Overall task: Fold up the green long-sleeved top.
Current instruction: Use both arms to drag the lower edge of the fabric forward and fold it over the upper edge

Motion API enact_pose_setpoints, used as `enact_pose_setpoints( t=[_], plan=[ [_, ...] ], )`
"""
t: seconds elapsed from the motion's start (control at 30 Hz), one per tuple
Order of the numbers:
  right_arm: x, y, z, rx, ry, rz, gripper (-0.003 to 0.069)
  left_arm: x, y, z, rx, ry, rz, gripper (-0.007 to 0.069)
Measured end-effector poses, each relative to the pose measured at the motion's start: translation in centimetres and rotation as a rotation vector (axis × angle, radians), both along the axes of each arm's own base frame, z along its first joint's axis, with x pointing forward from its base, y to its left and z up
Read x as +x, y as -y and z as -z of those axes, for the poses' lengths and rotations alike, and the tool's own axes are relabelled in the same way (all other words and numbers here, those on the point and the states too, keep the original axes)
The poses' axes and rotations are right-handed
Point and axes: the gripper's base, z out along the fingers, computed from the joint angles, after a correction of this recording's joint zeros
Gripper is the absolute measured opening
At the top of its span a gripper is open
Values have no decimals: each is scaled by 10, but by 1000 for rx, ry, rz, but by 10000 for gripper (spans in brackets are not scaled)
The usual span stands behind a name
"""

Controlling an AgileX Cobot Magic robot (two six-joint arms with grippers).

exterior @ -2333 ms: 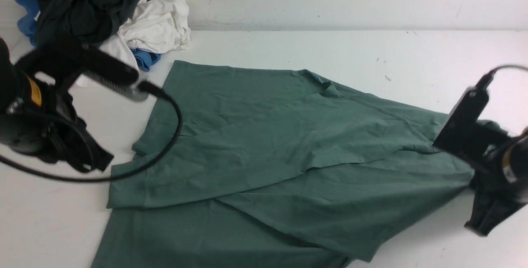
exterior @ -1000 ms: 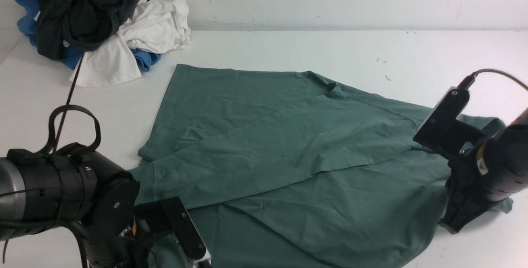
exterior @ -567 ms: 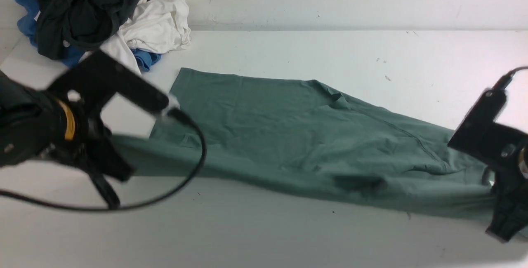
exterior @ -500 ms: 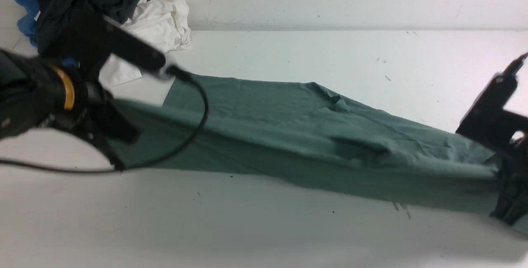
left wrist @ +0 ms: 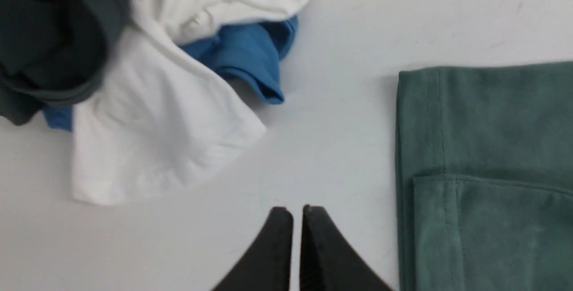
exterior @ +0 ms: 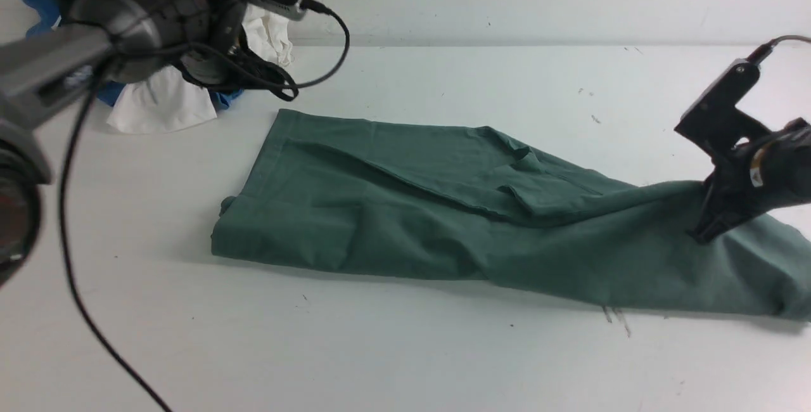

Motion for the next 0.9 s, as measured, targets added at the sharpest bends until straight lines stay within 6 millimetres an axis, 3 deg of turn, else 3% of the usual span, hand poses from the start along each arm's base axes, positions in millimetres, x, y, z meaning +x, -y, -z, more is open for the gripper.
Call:
enact_pose_setpoints(
  t=[0.1, 0.17, 0.3, 0.43, 0.6, 0.67, 0.8, 0.9],
  plan=[
    [16, -1, -4, 18, 24, 29, 97, 18, 6, 24, 41, -120, 12, 99],
    [21, 0, -10, 25, 32, 62, 134, 22, 11, 27, 40, -200, 54, 150],
    [27, 4, -24, 52, 48, 153, 162, 16, 26, 7, -72, -283, 177, 212],
    [30, 6, -32, 92, 59, 239, 165, 7, 41, -10, -186, -308, 303, 227],
    [25, 7, -29, 131, 8, 317, 120, 8, 45, -2, -188, -333, 373, 244],
    [21, 8, -26, 131, -49, 337, 81, 11, 40, 8, -182, -345, 372, 293],
    [15, 5, -22, 62, -155, 223, 11, 20, 32, 21, -130, -326, 425, 391],
    [13, 1, -20, 36, -204, 113, -8, 24, 31, 28, -75, -303, 509, 412]
  ],
)
